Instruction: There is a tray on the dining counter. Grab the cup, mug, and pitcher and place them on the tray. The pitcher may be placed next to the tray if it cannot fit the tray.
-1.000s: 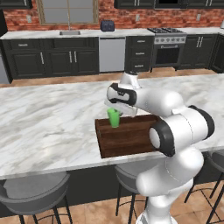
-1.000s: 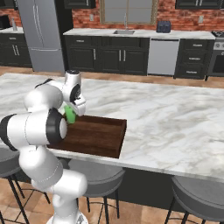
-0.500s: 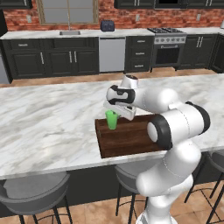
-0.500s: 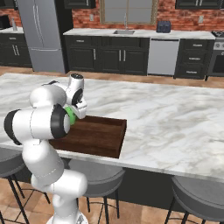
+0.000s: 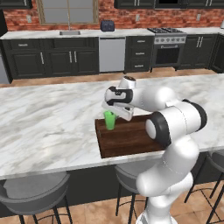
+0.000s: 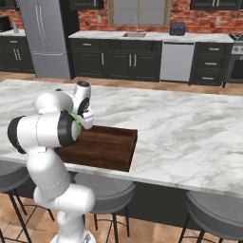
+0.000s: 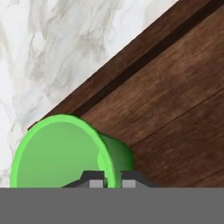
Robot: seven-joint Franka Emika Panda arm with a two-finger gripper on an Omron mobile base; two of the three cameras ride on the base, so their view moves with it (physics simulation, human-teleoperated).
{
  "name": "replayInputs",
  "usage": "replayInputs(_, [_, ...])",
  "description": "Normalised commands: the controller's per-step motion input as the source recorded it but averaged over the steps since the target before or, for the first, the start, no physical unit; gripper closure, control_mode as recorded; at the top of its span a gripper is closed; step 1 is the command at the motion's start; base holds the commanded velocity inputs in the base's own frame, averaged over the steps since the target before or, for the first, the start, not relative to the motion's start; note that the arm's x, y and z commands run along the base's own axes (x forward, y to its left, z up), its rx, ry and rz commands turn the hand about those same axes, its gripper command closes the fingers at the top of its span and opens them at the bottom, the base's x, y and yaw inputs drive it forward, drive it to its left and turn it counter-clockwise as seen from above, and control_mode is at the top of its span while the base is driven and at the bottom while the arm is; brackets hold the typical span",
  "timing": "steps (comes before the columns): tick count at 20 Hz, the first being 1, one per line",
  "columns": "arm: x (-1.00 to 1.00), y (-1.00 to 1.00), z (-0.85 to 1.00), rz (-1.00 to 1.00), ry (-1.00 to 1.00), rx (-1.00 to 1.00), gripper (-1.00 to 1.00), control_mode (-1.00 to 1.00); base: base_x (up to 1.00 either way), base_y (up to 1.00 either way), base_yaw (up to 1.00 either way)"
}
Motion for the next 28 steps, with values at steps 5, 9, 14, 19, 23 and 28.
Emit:
replayInputs(5, [0.05, 0.2, -0.19, 0.0, 0.0, 0.0, 1.0, -1.0, 0.0, 0.0, 0.0])
replayInputs(9, [0.03, 0.11, -0.19, 0.0, 0.0, 0.0, 1.0, -1.0, 0.0, 0.0, 0.0])
replayInputs(14, [0.0, 0.0, -0.14, 0.0, 0.0, 0.0, 1.0, -1.0, 0.0, 0.0, 0.0])
replayInputs(19, [0.0, 0.0, -0.15, 0.0, 0.0, 0.0, 1.0, -1.0, 0.0, 0.0, 0.0])
replayInputs(23, [0.0, 0.0, -0.04, 0.0, 0.0, 0.0, -1.0, -1.0, 0.0, 0.0, 0.0])
replayInputs(28, [0.0, 0.0, 0.0, 0.0, 0.0, 0.0, -1.0, -1.0, 0.0, 0.0, 0.0])
